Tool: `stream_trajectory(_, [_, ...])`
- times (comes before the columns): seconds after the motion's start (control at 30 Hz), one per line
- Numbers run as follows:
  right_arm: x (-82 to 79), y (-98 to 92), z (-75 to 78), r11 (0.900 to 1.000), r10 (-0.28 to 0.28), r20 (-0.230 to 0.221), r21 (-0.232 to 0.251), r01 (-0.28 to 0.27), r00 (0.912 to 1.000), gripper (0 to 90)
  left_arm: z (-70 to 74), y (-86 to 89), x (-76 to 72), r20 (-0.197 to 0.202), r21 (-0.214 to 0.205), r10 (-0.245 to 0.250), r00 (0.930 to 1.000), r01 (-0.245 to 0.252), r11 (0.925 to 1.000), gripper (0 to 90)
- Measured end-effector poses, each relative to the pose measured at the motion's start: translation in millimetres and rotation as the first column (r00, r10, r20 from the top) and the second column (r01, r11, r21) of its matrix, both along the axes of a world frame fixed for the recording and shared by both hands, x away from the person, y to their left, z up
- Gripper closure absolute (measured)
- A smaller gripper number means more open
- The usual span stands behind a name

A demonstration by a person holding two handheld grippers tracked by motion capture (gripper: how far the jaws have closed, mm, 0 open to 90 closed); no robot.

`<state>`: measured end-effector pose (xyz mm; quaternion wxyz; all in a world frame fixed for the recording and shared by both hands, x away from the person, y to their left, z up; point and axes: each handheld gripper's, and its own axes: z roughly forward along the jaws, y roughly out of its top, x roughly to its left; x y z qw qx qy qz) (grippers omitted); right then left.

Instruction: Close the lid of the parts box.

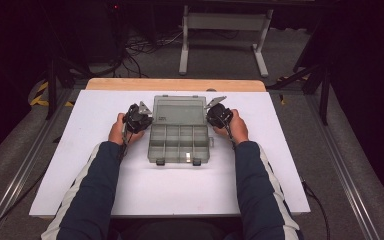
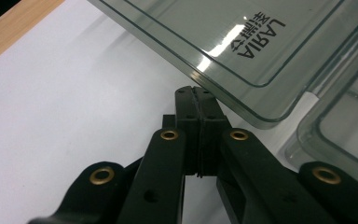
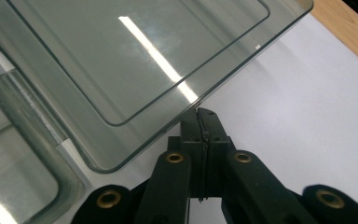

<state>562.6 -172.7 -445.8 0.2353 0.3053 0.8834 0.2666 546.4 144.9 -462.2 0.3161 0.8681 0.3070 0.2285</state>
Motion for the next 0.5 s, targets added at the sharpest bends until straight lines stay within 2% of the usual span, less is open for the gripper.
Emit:
stream_trajectory(0.1, [0.5,1.2,-1.2,0.9999,-0.009,0.018,0.006,0.009,0.9998,90.0,-0.8,-0.7,1.1,0.011,-0.007,0.012,0.9999,-0.012,0.9999,89.7])
stream_trajectory(0.27, [1.5,0.0,-4.1,0.9985,-0.031,0.039,0.047,0.029,0.9988,90.0,-1.5,-2.7,2.6,0.028,-0.019,0.033,0.9991,-0.032,0.9993,89.7])
stream_trajectory(0.5, [-0.1,0.5,-2.5,0.9969,-0.048,0.085,0.066,0.042,0.9952,90.0,2.5,-4.8,2.6,0.064,-0.039,0.059,0.9962,-0.056,0.9976,89.7])
